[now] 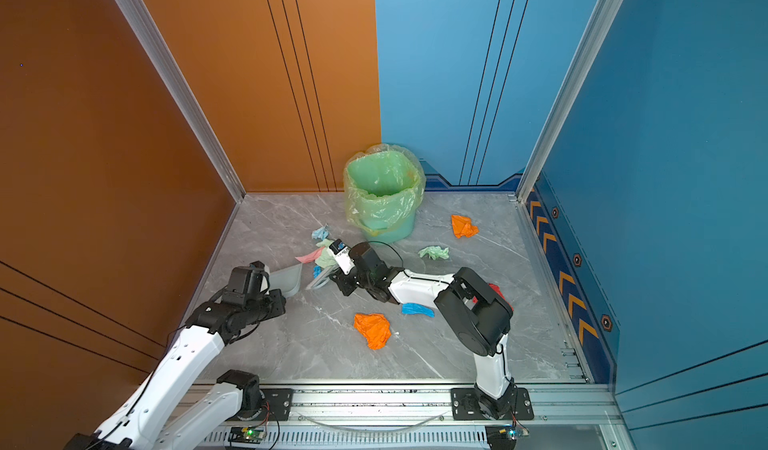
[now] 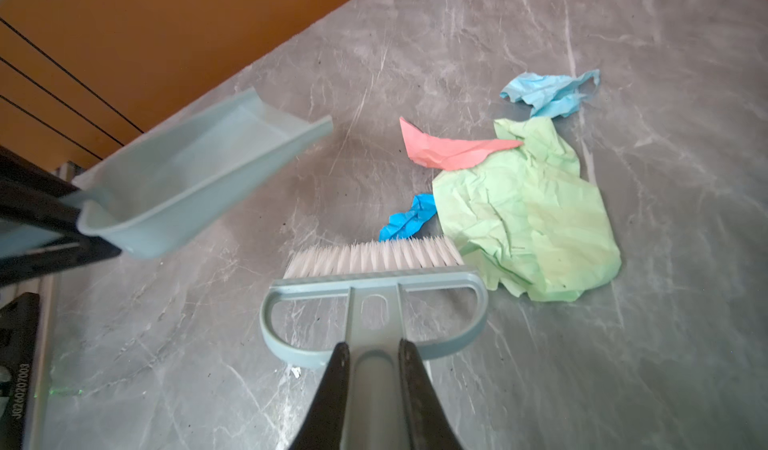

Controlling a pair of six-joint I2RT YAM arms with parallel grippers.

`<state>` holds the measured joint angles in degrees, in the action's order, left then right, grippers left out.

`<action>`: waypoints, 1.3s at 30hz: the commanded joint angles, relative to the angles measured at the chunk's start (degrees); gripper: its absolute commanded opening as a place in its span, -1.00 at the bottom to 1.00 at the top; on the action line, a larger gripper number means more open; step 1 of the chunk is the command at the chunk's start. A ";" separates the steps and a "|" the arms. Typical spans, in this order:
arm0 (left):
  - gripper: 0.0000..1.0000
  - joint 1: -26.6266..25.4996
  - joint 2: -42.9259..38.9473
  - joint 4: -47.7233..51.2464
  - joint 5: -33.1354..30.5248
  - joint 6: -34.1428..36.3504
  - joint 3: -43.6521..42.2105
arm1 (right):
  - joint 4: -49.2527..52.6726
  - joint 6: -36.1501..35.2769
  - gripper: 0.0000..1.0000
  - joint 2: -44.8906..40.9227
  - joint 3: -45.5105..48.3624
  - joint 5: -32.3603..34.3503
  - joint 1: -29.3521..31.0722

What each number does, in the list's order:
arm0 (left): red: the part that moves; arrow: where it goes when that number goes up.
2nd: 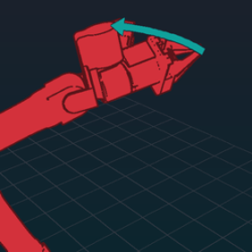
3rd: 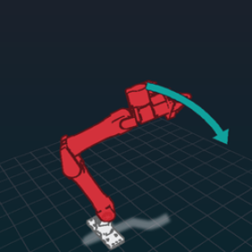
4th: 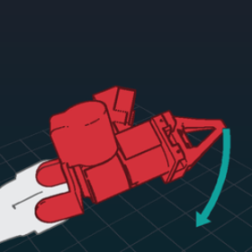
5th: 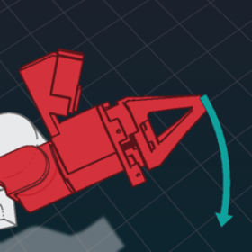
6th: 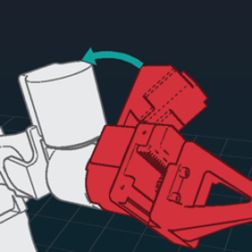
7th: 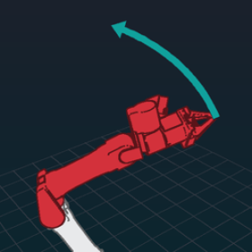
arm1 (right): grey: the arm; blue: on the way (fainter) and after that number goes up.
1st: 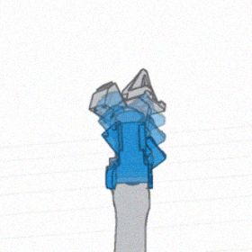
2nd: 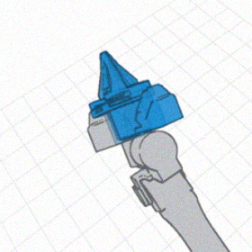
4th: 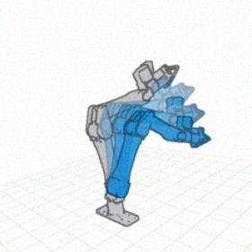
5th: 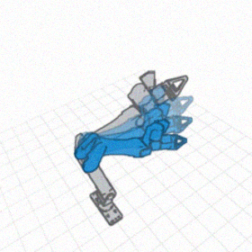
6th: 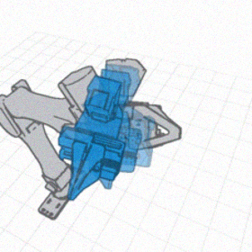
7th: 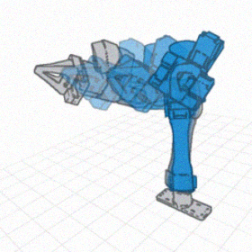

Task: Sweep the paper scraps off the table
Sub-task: 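Sweep scraps toward the dustpan with the brush while the left gripper lowers it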

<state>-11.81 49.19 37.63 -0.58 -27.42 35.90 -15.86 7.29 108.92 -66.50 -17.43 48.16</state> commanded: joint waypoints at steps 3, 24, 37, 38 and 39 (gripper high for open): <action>-0.77 -1.67 -0.59 -1.58 -0.73 -2.03 -2.59 | 9.38 -4.07 -1.00 -6.38 0.53 -8.51 -1.55; -0.79 -15.67 3.24 -5.46 -3.59 -3.93 -2.88 | 0.75 4.69 -1.00 -3.92 -2.56 11.31 -7.62; -0.79 -24.40 10.52 -8.93 -6.41 -6.42 -3.59 | 8.26 1.65 -1.00 5.25 -8.91 19.90 -5.19; -0.79 -24.63 11.15 -9.02 -6.68 -6.22 -3.56 | 8.99 1.48 -1.00 5.18 -8.56 20.48 -5.23; -0.80 -24.89 11.81 -9.19 -6.95 -6.16 -3.47 | 9.41 1.35 -1.00 5.07 -7.82 21.01 -5.27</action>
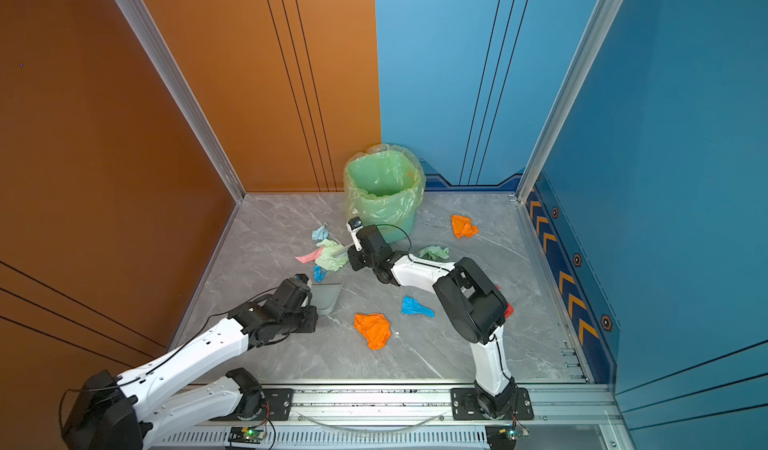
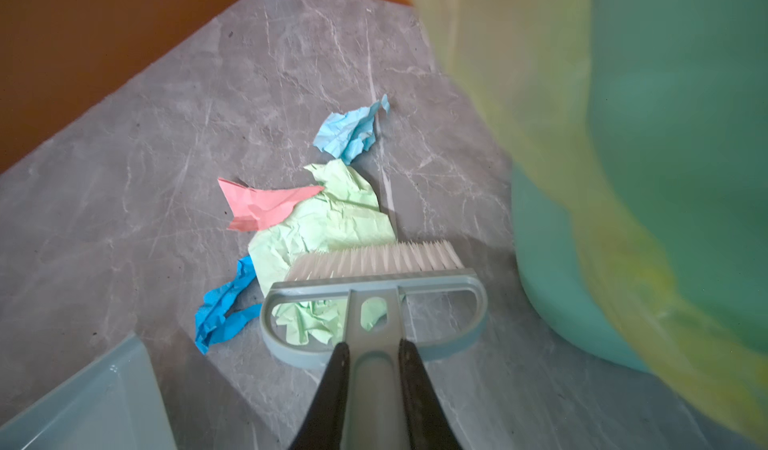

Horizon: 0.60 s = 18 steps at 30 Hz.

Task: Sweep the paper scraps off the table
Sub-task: 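Sweep scraps toward the dustpan with the brush while the left gripper lowers it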

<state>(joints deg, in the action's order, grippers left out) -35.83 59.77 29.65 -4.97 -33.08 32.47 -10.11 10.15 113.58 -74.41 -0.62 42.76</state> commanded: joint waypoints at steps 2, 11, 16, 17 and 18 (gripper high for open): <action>-0.80 -1.24 2.09 -2.18 -2.59 -0.06 -0.12 | 3.93 -1.62 -1.00 -0.31 2.04 4.43 0.08; -0.80 -1.73 4.68 -6.87 -1.95 -0.01 -1.66 | 8.35 -3.46 -1.00 -8.31 11.50 6.68 -0.83; -0.80 -1.96 6.67 -8.26 -1.94 0.12 -1.57 | 11.62 -4.75 -1.00 -16.55 16.76 6.04 -0.32; -0.80 -2.01 7.19 -8.54 -1.86 0.10 -1.54 | 12.06 -5.19 -1.00 -18.26 17.62 5.84 -0.08; -0.80 -2.07 7.72 -8.89 -1.85 0.10 -1.45 | 12.38 -5.46 -1.00 -20.06 18.39 6.03 0.17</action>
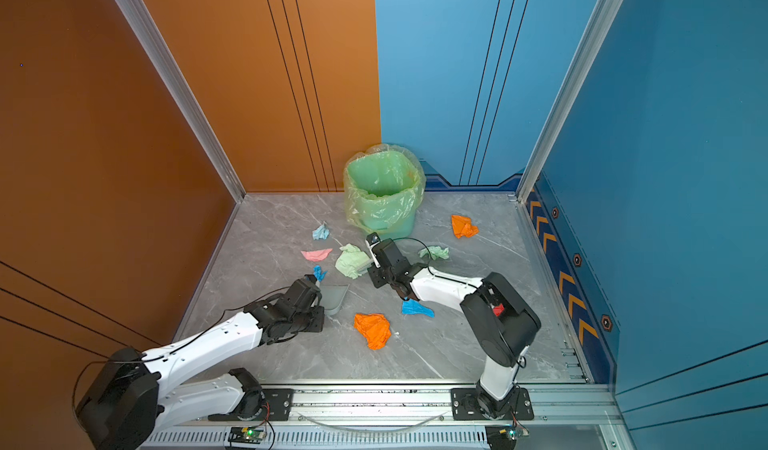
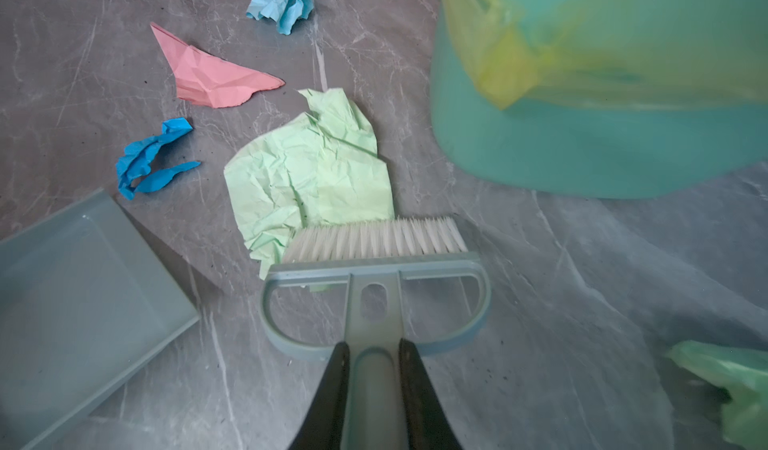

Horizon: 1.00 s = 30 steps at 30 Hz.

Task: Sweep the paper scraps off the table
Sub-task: 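Sweep scraps toward the dustpan with the brush while the left gripper lowers it, then push the light green paper into the dustpan with the right gripper's brush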

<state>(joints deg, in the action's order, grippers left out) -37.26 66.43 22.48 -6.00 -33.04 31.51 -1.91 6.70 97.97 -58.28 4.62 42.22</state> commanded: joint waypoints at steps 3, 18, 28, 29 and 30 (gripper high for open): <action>-0.80 -0.89 2.42 -2.17 -0.59 0.16 -0.13 | 4.31 -2.43 -1.00 -9.18 3.79 1.02 0.62; -0.83 -4.27 8.02 -4.16 -2.56 2.16 2.90 | 1.56 9.32 -1.00 1.97 -5.30 5.74 -1.69; -0.82 -4.67 12.20 -2.79 -3.84 2.04 4.82 | 4.70 9.80 -1.00 4.87 -5.44 3.71 -0.81; -0.82 -4.67 12.46 -2.79 -3.78 2.09 4.80 | 5.09 9.58 -1.00 4.24 -4.66 3.64 -0.53; -0.82 -4.67 12.57 -2.79 -3.88 2.02 4.75 | 5.65 9.48 -1.00 3.56 -4.11 3.48 -0.22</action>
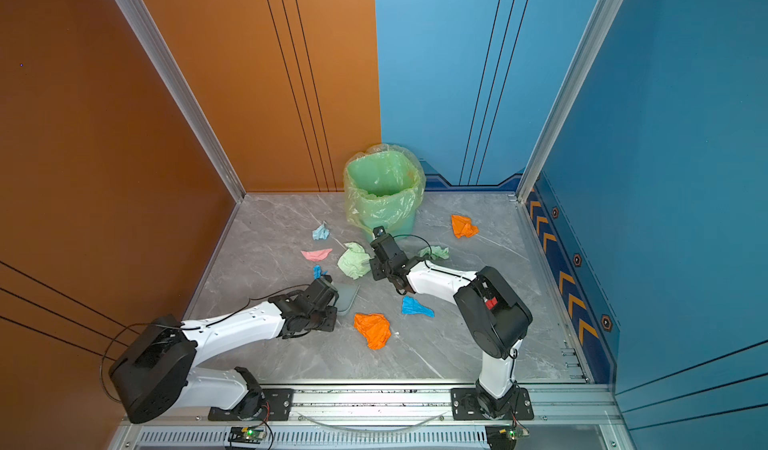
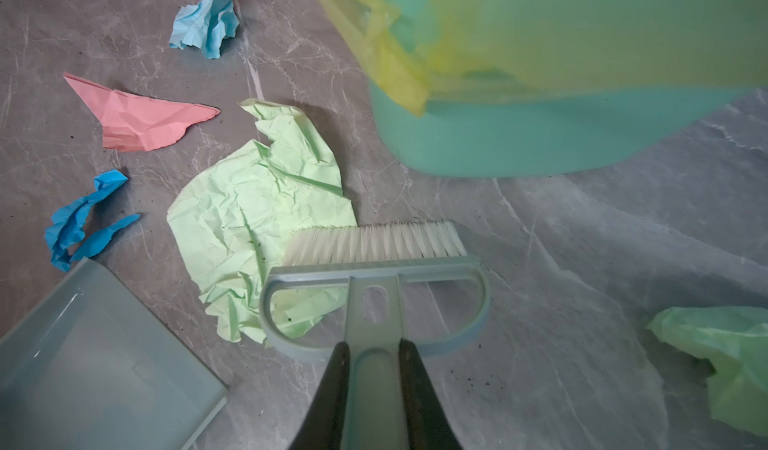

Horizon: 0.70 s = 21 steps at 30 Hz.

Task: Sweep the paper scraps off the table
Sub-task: 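Push the light green paper into the dustpan with the right gripper's brush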

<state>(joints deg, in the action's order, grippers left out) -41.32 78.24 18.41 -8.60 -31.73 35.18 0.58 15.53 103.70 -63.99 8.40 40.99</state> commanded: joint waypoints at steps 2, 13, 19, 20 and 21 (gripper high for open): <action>-0.82 -0.60 0.95 1.27 -1.31 0.69 1.13 | 4.33 0.34 -1.00 -3.48 2.53 -0.95 1.44; -0.83 -0.80 3.25 1.05 -1.17 2.10 2.09 | 10.89 -3.35 -1.00 -9.60 4.23 -9.20 5.28; -0.83 -1.19 3.28 0.39 -1.04 2.11 1.99 | 14.06 -5.69 -1.00 -11.28 3.30 -11.72 5.15; -0.83 -1.27 3.12 0.25 -0.99 2.27 1.94 | 13.98 -5.92 -1.00 -11.77 3.45 -11.22 5.01; -0.83 -1.37 2.99 0.14 -1.13 2.22 1.83 | 13.55 -5.96 -1.00 -12.46 3.69 -11.30 4.61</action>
<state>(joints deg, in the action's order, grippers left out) -41.80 80.71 17.65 -9.67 -30.59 36.58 11.60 11.40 93.56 -60.62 -1.67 46.19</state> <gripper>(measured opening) 0.229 0.192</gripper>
